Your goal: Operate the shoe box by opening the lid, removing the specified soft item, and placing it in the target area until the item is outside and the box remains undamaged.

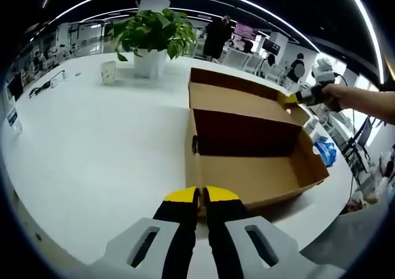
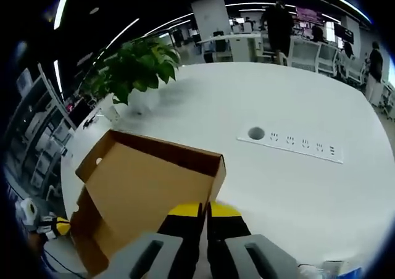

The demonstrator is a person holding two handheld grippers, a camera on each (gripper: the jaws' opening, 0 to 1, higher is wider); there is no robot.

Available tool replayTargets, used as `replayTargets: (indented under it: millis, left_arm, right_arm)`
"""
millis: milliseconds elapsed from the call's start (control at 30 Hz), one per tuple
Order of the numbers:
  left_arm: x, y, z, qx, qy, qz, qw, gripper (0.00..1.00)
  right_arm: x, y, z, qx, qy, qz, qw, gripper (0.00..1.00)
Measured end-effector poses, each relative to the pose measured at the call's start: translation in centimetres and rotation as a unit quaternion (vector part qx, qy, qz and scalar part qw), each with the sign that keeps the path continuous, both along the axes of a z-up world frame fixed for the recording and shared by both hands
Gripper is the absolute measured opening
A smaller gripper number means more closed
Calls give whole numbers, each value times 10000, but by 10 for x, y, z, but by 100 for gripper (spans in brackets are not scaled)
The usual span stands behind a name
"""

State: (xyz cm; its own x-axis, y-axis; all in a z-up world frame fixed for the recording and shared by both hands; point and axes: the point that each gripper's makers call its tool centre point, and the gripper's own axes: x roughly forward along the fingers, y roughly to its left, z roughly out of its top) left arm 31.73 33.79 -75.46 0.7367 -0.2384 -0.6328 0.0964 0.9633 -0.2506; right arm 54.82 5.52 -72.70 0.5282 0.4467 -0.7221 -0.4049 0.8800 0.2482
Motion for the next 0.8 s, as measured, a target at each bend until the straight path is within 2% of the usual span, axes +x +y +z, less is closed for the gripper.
replayTargets:
  millis: [200, 467, 800]
  left_arm:
    - [0, -1, 1, 54, 5, -30, 10000, 2]
    - [-1, -1, 1, 76, 17, -26, 10000, 2]
    - [-1, 0, 2, 139, 16, -59, 9999, 2]
  right_arm:
    - [-16, 2, 21, 140, -227, 70, 9996, 0]
    - [-28, 3, 38, 253, -473, 129, 9985, 0]
    - [-29, 4, 54, 299, -800, 255, 9960, 0]
